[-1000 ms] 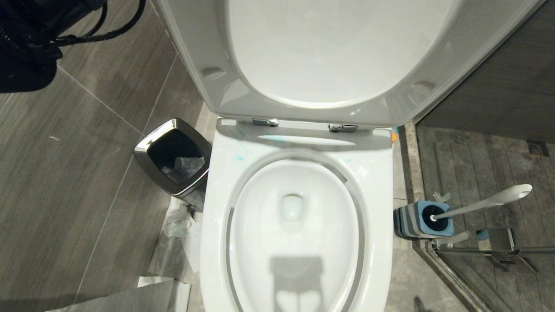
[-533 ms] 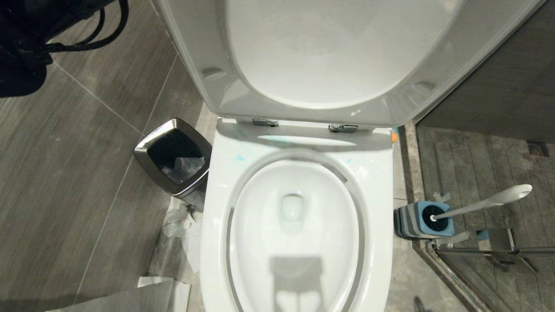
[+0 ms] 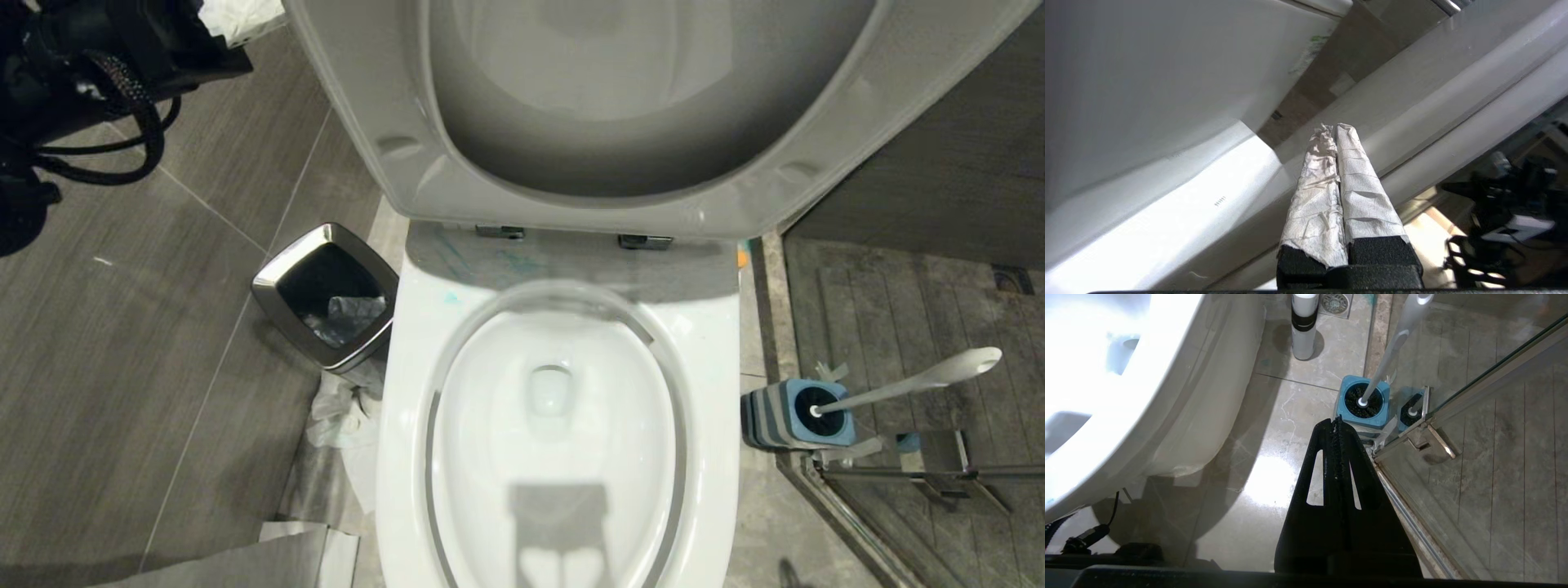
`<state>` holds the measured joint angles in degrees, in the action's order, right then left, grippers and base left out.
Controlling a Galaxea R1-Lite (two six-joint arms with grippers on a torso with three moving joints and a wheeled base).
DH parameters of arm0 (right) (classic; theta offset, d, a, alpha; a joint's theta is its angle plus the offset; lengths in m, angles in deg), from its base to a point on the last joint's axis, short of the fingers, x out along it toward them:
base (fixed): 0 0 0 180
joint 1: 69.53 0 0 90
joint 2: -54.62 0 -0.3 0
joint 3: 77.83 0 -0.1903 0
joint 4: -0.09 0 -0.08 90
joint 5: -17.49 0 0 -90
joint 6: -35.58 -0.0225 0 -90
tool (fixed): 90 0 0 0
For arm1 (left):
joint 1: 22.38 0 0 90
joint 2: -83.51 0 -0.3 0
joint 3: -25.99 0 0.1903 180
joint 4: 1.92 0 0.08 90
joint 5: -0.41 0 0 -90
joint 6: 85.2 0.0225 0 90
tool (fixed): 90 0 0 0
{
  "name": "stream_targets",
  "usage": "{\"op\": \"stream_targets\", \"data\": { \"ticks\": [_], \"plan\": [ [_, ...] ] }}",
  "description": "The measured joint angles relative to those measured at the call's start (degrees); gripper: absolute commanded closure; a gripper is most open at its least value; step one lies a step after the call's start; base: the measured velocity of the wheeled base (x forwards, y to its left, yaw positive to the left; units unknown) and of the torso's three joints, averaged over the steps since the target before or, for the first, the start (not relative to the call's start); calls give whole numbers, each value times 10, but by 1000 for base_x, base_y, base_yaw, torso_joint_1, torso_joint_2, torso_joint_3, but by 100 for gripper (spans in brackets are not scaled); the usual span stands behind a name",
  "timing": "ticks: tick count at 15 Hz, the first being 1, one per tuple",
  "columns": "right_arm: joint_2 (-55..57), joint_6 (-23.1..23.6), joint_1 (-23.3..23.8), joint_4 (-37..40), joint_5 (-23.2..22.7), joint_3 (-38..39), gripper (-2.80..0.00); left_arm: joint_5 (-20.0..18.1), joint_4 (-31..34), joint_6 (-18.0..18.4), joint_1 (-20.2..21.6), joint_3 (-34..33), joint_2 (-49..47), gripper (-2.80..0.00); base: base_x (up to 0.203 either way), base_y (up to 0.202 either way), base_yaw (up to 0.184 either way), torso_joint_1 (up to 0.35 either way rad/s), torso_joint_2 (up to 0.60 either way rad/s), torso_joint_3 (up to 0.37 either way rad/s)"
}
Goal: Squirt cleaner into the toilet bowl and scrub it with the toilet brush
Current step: Close the toilet lid
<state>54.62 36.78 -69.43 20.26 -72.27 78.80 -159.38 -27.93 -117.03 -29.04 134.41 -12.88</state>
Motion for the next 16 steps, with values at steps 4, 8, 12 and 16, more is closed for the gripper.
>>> {"op": "stream_targets", "data": {
  "ticks": [4,8,12,16],
  "plan": [
    [0,0,0,0,0,0,0,-4,-45,-116,11,-64,46,0,0,0,0,0,0,0],
    [0,0,0,0,0,0,0,-13,-46,-122,17,-140,109,0,0,0,0,0,0,0],
    [0,0,0,0,0,0,0,-69,-37,-138,37,-264,194,0,0,0,0,0,0,0],
    [0,0,0,0,0,0,0,-96,-34,-198,59,-276,241,0,0,0,0,0,0,0]
  ]
}}
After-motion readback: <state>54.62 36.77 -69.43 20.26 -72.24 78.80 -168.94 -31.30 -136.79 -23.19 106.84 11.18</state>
